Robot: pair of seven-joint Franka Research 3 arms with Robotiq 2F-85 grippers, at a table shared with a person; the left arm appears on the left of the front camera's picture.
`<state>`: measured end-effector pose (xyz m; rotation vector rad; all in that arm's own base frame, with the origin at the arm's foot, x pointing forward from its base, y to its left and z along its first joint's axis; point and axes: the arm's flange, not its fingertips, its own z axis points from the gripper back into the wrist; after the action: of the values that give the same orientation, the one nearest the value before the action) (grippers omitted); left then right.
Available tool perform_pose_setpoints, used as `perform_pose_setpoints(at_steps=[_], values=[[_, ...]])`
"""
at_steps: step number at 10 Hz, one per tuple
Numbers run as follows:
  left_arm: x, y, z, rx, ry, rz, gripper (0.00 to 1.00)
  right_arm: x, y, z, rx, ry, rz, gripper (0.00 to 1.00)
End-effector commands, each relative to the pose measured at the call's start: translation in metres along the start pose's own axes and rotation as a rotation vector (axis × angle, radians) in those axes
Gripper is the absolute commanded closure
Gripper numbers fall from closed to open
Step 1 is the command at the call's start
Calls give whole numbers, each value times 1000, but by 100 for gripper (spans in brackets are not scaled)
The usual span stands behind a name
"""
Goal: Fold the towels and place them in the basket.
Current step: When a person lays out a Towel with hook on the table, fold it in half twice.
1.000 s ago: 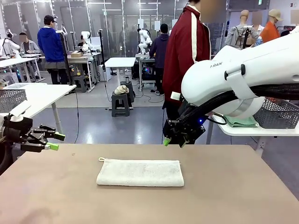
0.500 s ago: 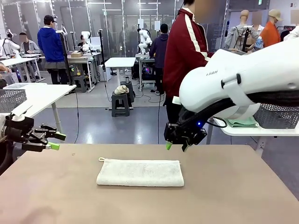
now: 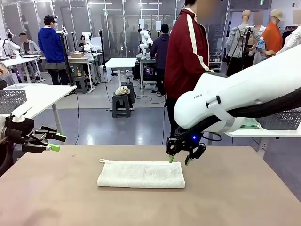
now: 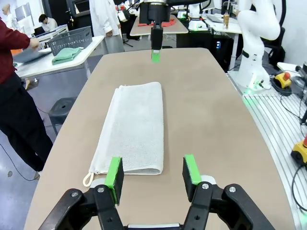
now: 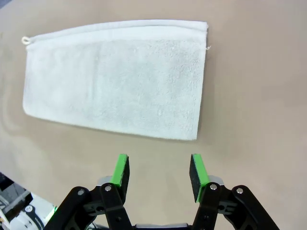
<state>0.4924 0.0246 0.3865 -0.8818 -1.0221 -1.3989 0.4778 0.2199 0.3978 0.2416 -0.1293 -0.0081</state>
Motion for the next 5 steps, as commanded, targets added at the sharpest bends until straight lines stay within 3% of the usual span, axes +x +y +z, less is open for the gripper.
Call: perform_pose_setpoints(at_steps=[1, 5], values=[[1, -2, 1, 2, -2, 1, 36, 5, 7, -19, -53, -74, -79, 36], [1, -2, 1, 2, -2, 1, 36, 11, -15, -56, -78, -72, -94, 36]])
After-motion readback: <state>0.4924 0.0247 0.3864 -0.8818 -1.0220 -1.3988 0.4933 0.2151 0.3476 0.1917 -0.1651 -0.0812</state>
